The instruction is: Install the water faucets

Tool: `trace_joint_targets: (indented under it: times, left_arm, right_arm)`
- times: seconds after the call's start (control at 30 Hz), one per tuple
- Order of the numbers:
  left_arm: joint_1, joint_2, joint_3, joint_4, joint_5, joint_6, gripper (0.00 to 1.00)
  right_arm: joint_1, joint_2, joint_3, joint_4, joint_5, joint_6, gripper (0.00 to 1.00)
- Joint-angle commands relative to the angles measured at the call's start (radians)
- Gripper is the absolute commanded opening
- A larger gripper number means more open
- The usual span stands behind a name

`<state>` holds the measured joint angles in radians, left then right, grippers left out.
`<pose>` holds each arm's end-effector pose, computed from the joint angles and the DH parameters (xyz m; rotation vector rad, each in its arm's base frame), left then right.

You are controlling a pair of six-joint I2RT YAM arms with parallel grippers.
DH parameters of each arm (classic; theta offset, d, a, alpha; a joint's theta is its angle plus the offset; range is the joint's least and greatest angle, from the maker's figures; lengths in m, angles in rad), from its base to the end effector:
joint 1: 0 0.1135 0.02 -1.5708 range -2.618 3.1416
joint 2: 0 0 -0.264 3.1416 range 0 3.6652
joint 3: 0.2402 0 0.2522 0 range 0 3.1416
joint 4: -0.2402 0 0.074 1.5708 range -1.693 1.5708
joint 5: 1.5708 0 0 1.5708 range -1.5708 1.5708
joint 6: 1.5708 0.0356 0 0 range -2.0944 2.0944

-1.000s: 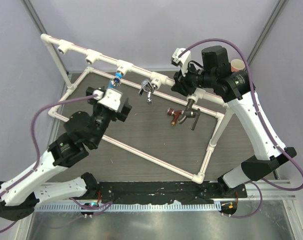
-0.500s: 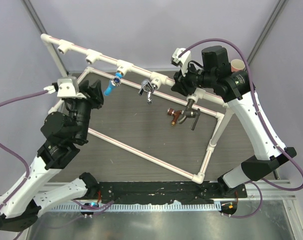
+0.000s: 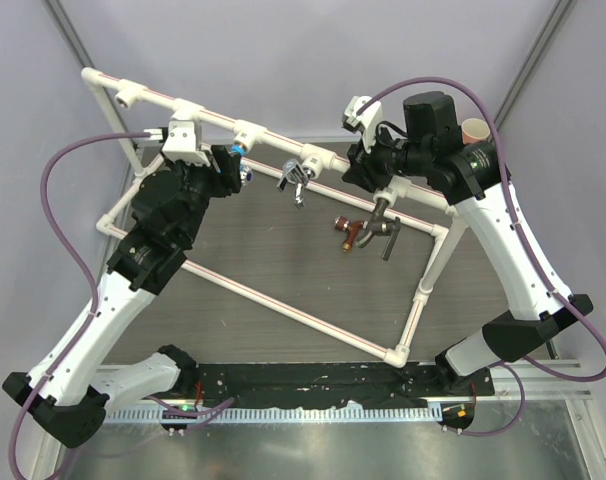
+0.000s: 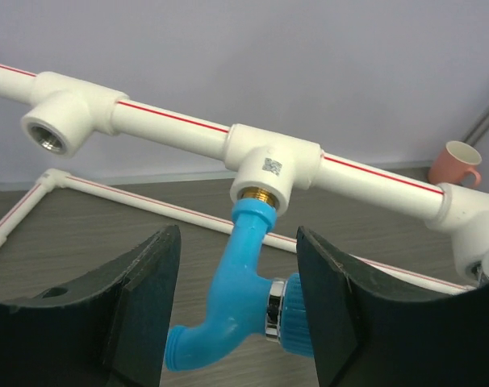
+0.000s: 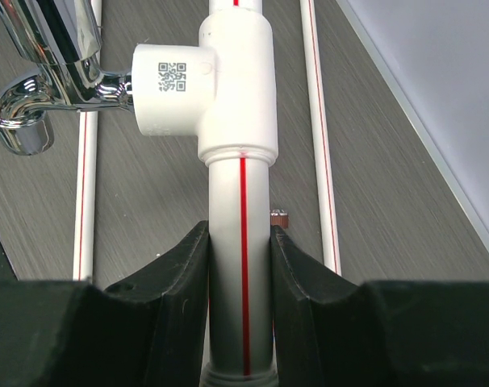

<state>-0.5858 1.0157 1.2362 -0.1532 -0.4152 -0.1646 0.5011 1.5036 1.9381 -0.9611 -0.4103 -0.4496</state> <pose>0.1855 -0.1059 0.4571 -0.0167 1.5160 -0.2899 0.2488 0.1524 0.4808 -1.1660 1.7247 0.4606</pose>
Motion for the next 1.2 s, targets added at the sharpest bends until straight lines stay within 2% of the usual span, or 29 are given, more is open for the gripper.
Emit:
trace_joint_targets:
  times: [0.0, 0.13, 0.27, 0.53, 0.63, 0.77, 0.8, 1.0, 1.17]
  left_arm:
    - [0.001, 0.001, 0.051, -0.091, 0.15, -0.016, 0.64]
    - [0.001, 0.018, 0.049, -0.17, 0.151, 0.003, 0.68]
    - [0.001, 0.017, 0.034, -0.241, 0.107, 0.03, 0.8]
    - [0.0, -0.022, -0.04, -0.27, -0.094, 0.022, 0.88]
    - [0.0, -0.04, -0.07, -0.261, -0.129, -0.051, 0.88]
    - [0.001, -0.057, -0.119, -0.241, -0.105, -0.214, 0.88]
    - [0.001, -0.074, -0.13, -0.233, -0.102, -0.295, 0.88]
    - [0.001, -0.152, -0.202, -0.1, -0.077, -0.568, 0.92]
    - [0.001, -0.17, -0.267, 0.01, -0.03, -0.711, 0.92]
  right_arm:
    - [0.007, 0.029, -0.013, 0.019, -0.019, 0.052, 0.01]
    - [0.005, 0.027, -0.013, 0.019, -0.021, 0.051, 0.01]
    - [0.005, 0.026, -0.011, 0.019, -0.019, 0.052, 0.01]
    - [0.005, 0.027, -0.013, 0.019, -0.022, 0.054, 0.01]
    - [0.005, 0.027, -0.013, 0.019, -0.022, 0.055, 0.01]
    - [0.005, 0.027, -0.013, 0.019, -0.022, 0.055, 0.01]
    - [0.005, 0.027, -0.013, 0.019, -0.022, 0.055, 0.01]
    - [0.004, 0.023, -0.016, 0.022, -0.024, 0.055, 0.01]
    - [0.005, 0.017, -0.018, 0.024, -0.027, 0.055, 0.01]
